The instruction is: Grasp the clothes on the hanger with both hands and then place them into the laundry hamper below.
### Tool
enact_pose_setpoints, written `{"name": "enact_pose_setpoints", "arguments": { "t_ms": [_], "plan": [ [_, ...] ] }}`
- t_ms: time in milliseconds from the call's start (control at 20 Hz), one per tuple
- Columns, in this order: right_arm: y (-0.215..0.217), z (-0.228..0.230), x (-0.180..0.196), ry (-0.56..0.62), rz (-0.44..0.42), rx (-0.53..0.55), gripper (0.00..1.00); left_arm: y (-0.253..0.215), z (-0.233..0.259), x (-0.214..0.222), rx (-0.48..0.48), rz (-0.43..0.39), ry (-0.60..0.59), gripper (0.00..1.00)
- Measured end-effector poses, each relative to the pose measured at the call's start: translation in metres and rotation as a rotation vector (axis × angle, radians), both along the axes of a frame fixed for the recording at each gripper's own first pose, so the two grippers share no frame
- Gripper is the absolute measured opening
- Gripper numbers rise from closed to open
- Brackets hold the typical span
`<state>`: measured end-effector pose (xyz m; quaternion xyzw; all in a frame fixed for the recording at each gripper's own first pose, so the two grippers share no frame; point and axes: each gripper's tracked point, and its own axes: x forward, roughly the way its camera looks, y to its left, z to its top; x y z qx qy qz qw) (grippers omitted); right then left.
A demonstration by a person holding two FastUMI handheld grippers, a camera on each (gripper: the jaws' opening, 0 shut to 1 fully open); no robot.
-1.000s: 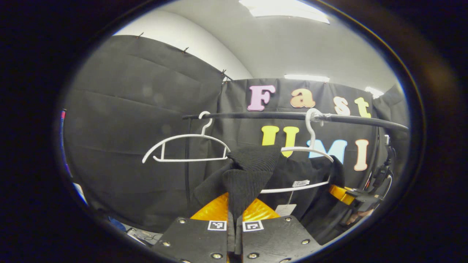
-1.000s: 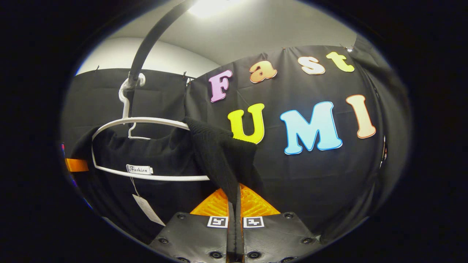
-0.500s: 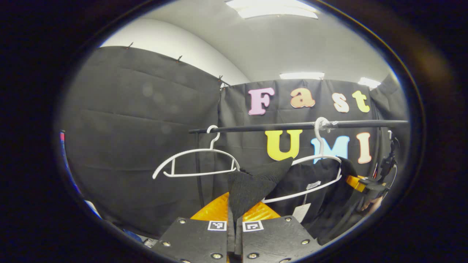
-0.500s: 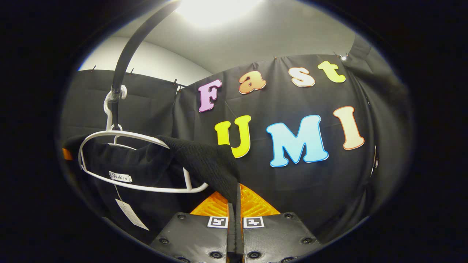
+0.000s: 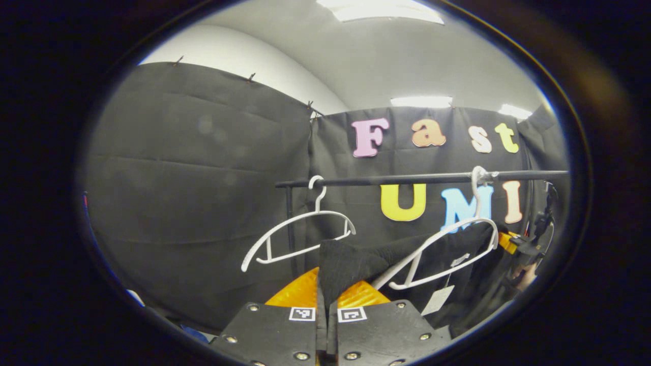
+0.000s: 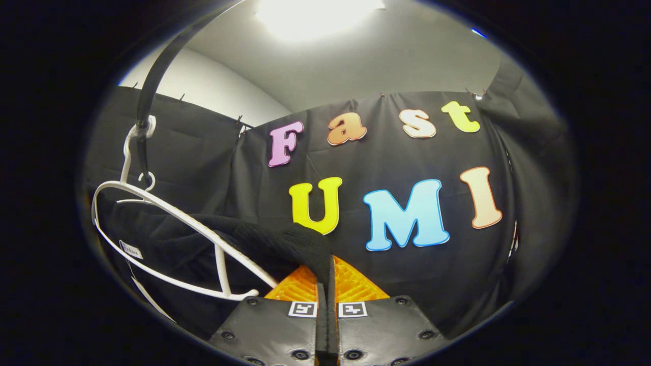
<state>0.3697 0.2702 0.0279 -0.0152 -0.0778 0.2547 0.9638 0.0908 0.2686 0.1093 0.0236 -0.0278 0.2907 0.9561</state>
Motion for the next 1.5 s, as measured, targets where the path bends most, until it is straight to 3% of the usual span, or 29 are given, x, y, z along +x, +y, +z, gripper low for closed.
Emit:
{"name": "enact_pose_setpoints", "arguments": {
  "t_ms": [100, 250, 650, 1050, 1500],
  "plan": [
    [0.001, -0.008, 0.005, 0.000, 0.002, -0.026, 0.01, 0.004, -0.003, 0.012, -0.015, -0.048, -0.007, 0.00],
    [0.003, -0.025, 0.007, 0.034, 0.011, -0.054, 0.01, 0.016, -0.019, 0.020, -0.124, -0.095, -0.065, 0.01],
    [0.009, -0.064, 0.013, 0.128, 0.024, -0.068, 0.01, 0.027, -0.075, 0.018, -0.229, -0.081, -0.022, 0.02],
    [-0.025, -0.105, -0.009, 0.227, -0.046, -0.089, 0.01, 0.009, -0.120, 0.016, -0.173, -0.099, 0.120, 0.01],
    [-0.070, -0.143, -0.057, 0.338, -0.253, -0.120, 0.01, -0.004, -0.178, 0.028, -0.125, -0.285, 0.294, 0.01]
  ]
}}
